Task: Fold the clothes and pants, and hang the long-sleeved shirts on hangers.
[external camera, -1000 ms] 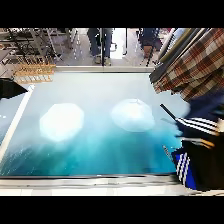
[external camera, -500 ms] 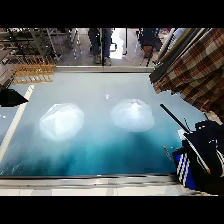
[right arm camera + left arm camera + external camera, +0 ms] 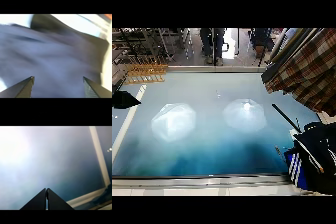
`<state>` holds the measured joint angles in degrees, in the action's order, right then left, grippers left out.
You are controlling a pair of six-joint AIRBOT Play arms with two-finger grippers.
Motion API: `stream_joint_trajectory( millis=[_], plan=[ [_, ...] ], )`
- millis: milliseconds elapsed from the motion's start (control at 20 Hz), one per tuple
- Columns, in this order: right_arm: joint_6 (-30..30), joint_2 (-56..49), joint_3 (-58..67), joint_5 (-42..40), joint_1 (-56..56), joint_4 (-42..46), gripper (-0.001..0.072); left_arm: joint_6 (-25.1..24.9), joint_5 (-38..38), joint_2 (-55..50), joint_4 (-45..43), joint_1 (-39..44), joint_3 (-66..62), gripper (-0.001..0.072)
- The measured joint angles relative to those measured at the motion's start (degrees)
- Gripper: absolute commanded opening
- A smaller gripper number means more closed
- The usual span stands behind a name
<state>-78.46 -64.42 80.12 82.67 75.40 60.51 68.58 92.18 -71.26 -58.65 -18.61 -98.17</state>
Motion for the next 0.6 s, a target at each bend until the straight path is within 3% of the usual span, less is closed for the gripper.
stream_joint_trajectory(
  millis=[50,100,300,400,600],
  plan=[
    [0.6,0.0,0.8,-0.1,-3.8,-3.8,0.0621,0.0,0.0,0.0,-1.0,0.0,0.0,0.0009],
    [1.3,-0.1,0.8,0.6,-8.4,-6.5,0.0502,0.5,0.0,0.0,-2.5,0.0,0.0,0.0009],
    [3.0,-0.2,-6.2,3.1,-32.2,-9.6,0.0273,7.0,-2.3,0.2,-15.1,0.0,0.0,0.0010],
    [3.2,-0.2,-11.3,-0.3,-45.5,-8.0,0.0021,10.0,-3.4,0.4,-19.3,0.0,0.0,0.0011],
    [2.0,-0.2,-15.4,-18.8,-64.4,2.7,0.0021,15.7,-3.5,0.5,-20.5,0.0,0.1,0.0010]
  ],
)
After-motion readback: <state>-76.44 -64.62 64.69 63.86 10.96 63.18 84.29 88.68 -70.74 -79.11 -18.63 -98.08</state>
